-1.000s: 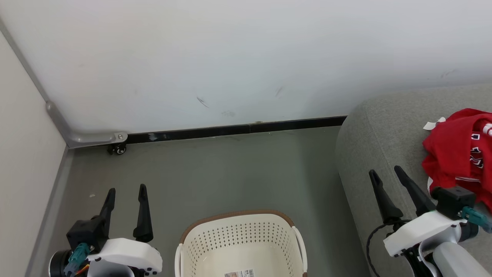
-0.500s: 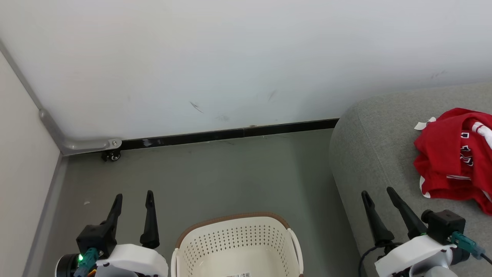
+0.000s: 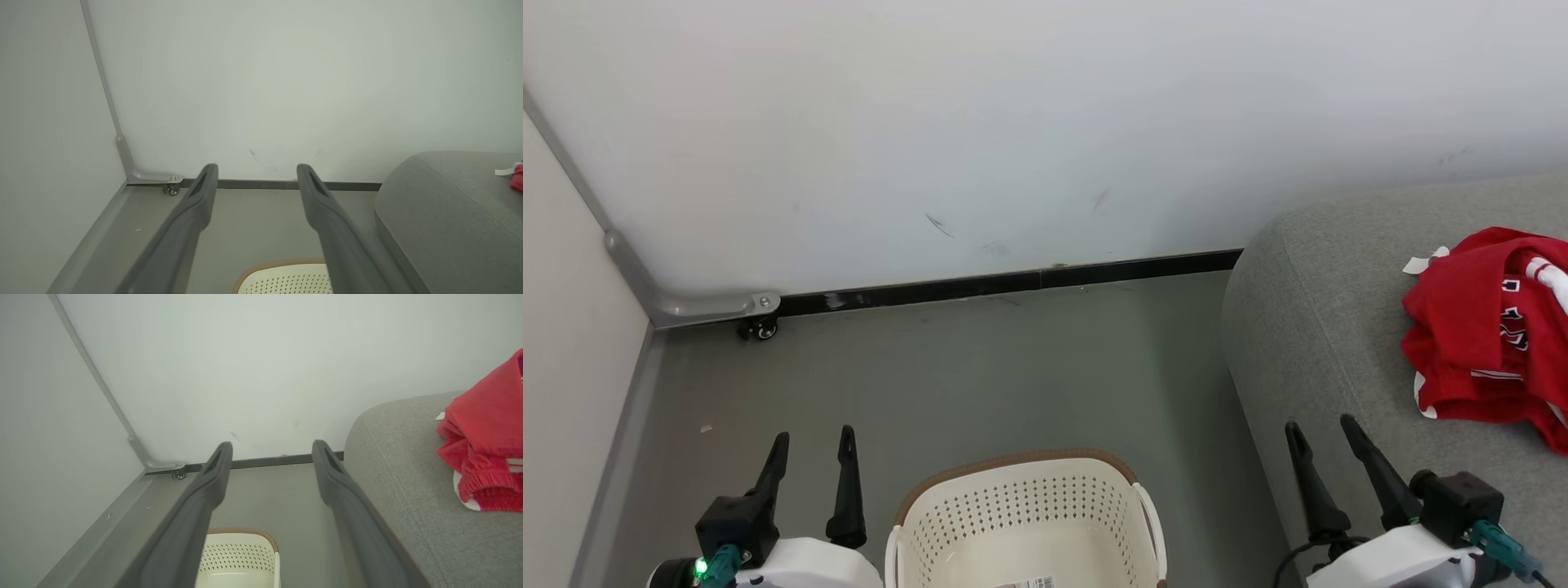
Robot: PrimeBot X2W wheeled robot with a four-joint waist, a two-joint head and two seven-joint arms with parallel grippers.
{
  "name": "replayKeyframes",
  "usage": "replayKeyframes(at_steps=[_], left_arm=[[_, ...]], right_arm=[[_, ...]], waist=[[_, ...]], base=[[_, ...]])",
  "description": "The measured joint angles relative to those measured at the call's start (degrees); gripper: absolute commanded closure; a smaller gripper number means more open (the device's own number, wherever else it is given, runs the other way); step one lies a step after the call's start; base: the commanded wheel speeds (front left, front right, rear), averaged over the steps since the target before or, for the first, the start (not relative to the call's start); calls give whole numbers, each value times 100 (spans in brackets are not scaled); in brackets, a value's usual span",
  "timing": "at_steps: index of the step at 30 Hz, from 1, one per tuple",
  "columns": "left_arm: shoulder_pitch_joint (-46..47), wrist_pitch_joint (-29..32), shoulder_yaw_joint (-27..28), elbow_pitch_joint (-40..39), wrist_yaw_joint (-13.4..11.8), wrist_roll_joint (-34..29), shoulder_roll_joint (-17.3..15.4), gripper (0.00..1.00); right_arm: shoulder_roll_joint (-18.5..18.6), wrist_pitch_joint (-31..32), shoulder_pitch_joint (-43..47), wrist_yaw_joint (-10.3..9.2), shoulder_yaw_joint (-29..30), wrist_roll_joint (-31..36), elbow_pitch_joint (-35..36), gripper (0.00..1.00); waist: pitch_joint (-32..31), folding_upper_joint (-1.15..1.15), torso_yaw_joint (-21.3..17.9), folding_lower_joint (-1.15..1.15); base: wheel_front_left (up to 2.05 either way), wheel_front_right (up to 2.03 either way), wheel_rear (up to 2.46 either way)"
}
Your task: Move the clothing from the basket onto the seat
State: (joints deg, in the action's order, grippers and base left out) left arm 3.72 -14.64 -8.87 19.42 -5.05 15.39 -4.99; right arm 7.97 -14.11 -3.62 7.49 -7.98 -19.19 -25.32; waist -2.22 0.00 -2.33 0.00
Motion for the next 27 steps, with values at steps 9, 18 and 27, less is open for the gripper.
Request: replayKeyframes(at_steps=[9, 18, 27], left_arm=[[-1, 0, -9, 9, -8, -53, 8, 0], [-1, 0, -41, 32, -8, -110, 23, 0], [-2, 0, -40, 32, -8, -155, 26, 0]], right_arm=[[-234, 52, 186, 0, 214, 263, 189, 0], [-301, 170, 374, 0, 307, 500, 381, 0], [-405, 331, 489, 0, 436, 608, 656, 0]], waist=[[-6, 0, 20, 0], [-18, 0, 39, 0], [3, 0, 59, 0]], base=[[0, 0, 0], [0, 0, 0], [0, 0, 0]])
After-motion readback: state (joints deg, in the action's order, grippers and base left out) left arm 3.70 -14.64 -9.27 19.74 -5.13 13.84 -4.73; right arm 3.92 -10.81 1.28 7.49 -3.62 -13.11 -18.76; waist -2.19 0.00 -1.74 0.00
